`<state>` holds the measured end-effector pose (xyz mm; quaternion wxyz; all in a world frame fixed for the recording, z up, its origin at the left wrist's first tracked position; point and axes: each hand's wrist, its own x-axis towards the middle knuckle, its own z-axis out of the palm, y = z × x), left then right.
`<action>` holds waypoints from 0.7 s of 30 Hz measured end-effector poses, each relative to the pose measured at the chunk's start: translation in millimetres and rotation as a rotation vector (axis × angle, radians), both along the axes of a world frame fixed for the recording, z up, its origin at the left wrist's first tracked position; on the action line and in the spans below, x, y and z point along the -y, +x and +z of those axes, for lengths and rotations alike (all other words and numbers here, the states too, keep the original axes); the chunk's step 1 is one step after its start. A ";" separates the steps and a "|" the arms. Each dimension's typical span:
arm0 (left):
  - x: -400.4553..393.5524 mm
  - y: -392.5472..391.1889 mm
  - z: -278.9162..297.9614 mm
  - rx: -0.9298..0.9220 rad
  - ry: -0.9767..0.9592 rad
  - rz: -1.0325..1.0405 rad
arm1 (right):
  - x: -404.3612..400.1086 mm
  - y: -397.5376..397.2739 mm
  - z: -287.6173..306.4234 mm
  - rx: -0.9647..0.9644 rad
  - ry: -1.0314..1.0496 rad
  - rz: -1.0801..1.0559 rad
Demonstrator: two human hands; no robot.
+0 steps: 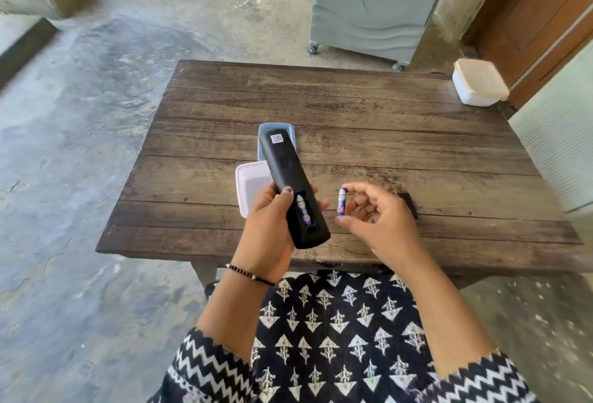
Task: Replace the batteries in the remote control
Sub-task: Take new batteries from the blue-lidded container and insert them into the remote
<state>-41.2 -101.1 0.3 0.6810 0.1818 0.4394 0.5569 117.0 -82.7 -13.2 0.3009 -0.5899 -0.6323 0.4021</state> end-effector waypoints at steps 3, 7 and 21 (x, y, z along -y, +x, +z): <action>3.1 17.5 -2.3 -0.014 0.004 -0.079 | 5.2 14.4 -7.0 -0.017 -0.009 -0.043; 5.6 32.9 -6.5 -0.117 0.044 -0.171 | 7.7 29.6 -8.7 -0.017 -0.013 -0.067; -1.2 41.6 -10.8 -0.034 -0.020 -0.203 | 10.5 39.1 -11.1 -0.020 -0.008 -0.061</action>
